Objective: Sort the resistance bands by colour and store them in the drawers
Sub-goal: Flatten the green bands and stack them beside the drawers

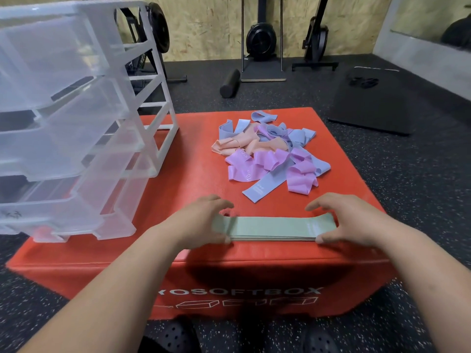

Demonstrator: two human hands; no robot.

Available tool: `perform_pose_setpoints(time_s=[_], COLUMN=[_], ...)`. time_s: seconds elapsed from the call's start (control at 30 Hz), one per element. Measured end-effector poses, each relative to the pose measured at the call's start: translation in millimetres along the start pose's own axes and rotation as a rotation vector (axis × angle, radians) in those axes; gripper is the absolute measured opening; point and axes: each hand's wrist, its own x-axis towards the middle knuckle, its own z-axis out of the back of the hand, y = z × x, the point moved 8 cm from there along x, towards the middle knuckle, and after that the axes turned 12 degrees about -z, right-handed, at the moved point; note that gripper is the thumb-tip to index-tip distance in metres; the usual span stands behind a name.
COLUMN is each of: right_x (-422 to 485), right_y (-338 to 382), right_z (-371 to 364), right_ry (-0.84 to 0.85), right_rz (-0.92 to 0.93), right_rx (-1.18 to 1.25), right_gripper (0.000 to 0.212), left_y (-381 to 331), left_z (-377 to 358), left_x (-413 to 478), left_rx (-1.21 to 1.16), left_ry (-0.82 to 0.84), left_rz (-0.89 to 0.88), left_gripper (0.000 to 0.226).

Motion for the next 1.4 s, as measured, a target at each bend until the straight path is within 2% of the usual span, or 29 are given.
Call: perform_pose_setpoints(time_s=[0.07, 0.23, 0.47, 0.53, 0.63, 0.8, 0.93, 1.03, 1.13, 1.27, 1.4], right_x=[1.2, 5.6, 12.4, 16.9, 33.2, 75.2, 111.1, 132.2, 145.9, 150.4, 146.7], right_y=[0.6, -2.9, -1.5, 5.1, 22.1, 59.1, 83.8, 92.7, 73.1, 30.2, 11.6], right_z=[-5.1, -6.6, -7.2, 1.3, 13.3, 12.9, 3.7, -9.5, -12.9, 6.6, 13.9], right_ry=[0.007, -0.018, 0.004, -0.045, -0.164, -0.228, -0.235, -0.151, -0.125, -0.183, -0.222], right_rz=[-0.007, -0.021, 0.0, 0.009, 0.039, 0.099, 0.095, 0.113, -0.015, -0.221, -0.314], right_rx=[-0.037, -0.101, -0.076, -0.008, 0.029, 0.088, 0.039, -0.007, -0.067, -0.048, -0.049], right_gripper=[0.071, 0.066, 0.069, 0.065, 0.058, 0.058, 0.065, 0.07, 0.072, 0.058, 0.056], left_y=[-3.9, -6.3, -0.5, 2.3, 2.1, 0.5, 7.3, 14.9, 22.8, 30.0, 30.8], left_z=[-7.9, -4.4, -3.7, 1.0, 15.3, 31.4, 32.0, 26.4, 16.9, 10.4, 0.7], left_x=[3.9, 9.1, 9.2, 12.4, 21.5, 50.2, 69.9, 80.8, 90.8, 100.0, 107.9], left_rx=[0.039, 0.112, 0.063, 0.012, -0.021, 0.002, 0.043, 0.033, 0.012, 0.005, 0.012], left_ry=[0.05, 0.038, 0.006, -0.045, -0.199, -0.389, -0.424, -0.394, -0.315, -0.262, -0.203], left_rz=[-0.024, -0.057, -0.049, -0.038, -0.032, -0.057, -0.039, -0.051, -0.078, -0.074, -0.044], left_gripper=[0.082, 0.066, 0.08, 0.081, 0.07, 0.058, 0.053, 0.055, 0.062, 0.073, 0.081])
